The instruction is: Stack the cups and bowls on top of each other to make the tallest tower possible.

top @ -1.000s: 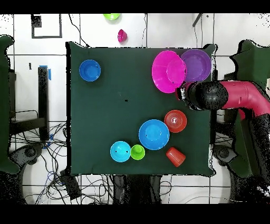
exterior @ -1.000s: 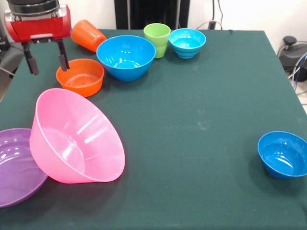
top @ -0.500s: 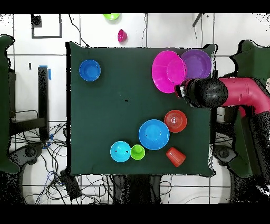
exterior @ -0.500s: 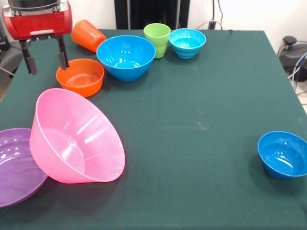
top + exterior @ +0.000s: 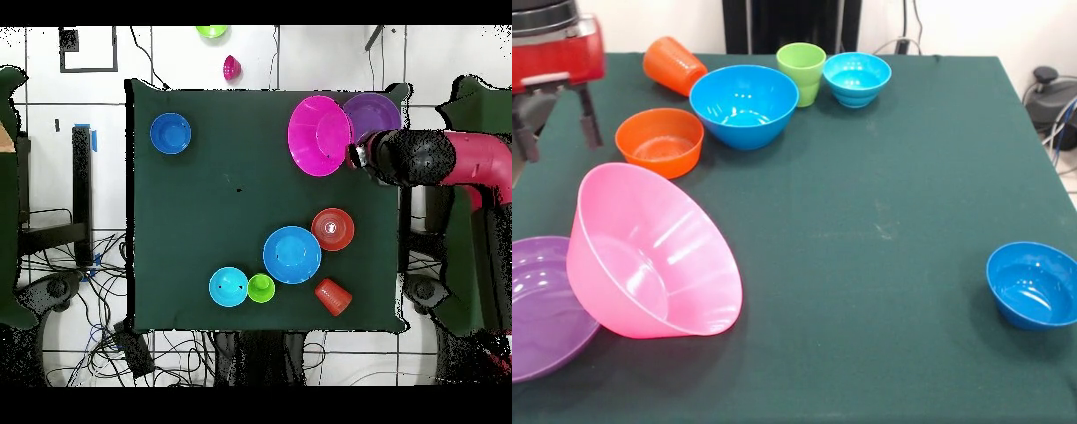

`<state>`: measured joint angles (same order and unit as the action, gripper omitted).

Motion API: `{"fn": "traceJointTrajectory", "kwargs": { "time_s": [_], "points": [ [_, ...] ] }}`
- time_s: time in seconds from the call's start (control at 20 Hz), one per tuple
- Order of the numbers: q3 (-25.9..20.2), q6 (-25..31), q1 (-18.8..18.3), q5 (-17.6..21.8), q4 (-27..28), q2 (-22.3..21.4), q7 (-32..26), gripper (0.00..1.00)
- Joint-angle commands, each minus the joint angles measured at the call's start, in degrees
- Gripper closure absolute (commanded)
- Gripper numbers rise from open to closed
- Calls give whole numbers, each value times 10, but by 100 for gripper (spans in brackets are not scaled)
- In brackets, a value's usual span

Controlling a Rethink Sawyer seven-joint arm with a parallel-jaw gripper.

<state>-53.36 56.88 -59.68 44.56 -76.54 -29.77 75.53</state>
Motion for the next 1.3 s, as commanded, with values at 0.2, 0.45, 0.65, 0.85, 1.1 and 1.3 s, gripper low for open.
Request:
{"fn": "traceJointTrajectory", "kwargs": {
  "time_s": [0.2, 0.45, 0.65, 0.85, 1.1, 1.3],
  "points": [
    [1, 102, 11, 1, 142, 72, -327, 0],
    [10, 66, 9, -4, 114, 65, -317, 0],
    [15, -20, 10, 16, 70, 59, -281, 0],
    [25, -94, 18, 42, 40, 61, -242, 0],
    [38, -133, 27, 48, 35, 74, -227, 0],
    [49, -155, 30, 45, 39, 90, -224, 0]
  ]
}}
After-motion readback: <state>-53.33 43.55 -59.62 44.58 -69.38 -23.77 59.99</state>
